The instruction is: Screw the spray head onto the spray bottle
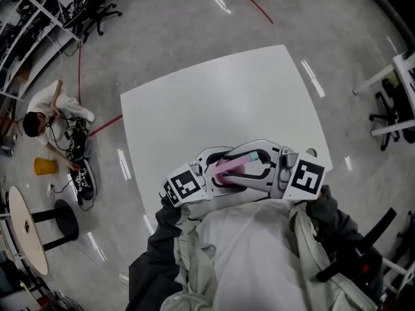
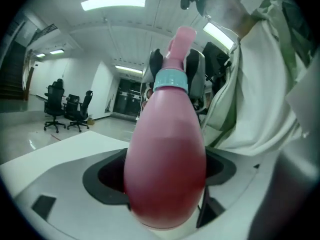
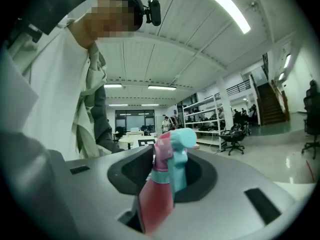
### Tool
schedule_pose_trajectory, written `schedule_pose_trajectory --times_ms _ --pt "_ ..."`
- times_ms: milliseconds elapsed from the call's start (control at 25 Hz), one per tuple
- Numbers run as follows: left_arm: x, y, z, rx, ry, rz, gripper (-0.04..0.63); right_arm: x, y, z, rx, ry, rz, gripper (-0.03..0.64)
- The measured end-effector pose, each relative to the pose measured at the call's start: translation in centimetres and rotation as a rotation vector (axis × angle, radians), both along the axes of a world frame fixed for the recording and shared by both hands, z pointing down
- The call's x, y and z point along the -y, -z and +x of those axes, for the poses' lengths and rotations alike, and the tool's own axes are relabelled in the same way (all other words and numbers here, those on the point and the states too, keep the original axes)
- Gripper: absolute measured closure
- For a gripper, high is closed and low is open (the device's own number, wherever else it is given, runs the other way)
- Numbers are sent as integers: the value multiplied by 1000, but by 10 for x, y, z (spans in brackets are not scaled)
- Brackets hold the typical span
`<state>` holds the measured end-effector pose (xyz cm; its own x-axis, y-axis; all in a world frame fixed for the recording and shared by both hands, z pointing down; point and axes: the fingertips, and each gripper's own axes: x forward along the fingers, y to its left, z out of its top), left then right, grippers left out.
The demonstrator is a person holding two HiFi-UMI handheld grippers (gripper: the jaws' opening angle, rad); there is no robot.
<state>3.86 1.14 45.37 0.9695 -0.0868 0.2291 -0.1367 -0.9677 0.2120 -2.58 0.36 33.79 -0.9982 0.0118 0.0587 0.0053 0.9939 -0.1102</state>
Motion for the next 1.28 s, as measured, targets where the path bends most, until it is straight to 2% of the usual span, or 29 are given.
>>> schedule_pose_trajectory --times_ms 80,160,240,320,360,440,520,600,680,840,960,1120,1200,1280 --pt "16 -5 -7 10 104 8 161 11 -7 -3 -31 -67 1 508" --pt "29 -13 -20 47 258 31 161 22 -18 -5 -79 -196 -26 511" --pt "42 -25 -30 125 445 33 161 39 -28 -2 -100 -415 -88 512" --pt "52 -38 -32 218 601 2 161 52 -38 4 -112 -630 -133 514" --pt "53 -43 -29 240 646 -17 163 53 -42 5 -133 -682 -125 512" --pt "51 -44 -22 207 662 -48 163 48 -42 3 -167 -673 -82 512" --pt "45 -36 -18 137 605 -60 163 39 -32 -1 -125 -575 -54 512" --pt "37 -28 -19 86 520 -52 163 24 -13 1 -28 -413 -63 507" --pt "31 -19 -24 46 432 -38 163 9 5 11 46 -249 -90 421" --pt "7 5 -30 -65 178 3 163 5 15 39 139 -63 -195 407" --pt "-22 20 -22 -126 -37 -41 163 -1 3 37 92 51 -198 408" --pt "-58 22 1 -100 -284 -108 163 -28 -10 10 -23 191 -133 406" --pt "-66 21 12 -93 -352 -134 163 -32 -7 5 -5 235 -138 405" --pt "-62 22 18 -100 -344 -138 163 -32 -4 4 22 247 -140 412"
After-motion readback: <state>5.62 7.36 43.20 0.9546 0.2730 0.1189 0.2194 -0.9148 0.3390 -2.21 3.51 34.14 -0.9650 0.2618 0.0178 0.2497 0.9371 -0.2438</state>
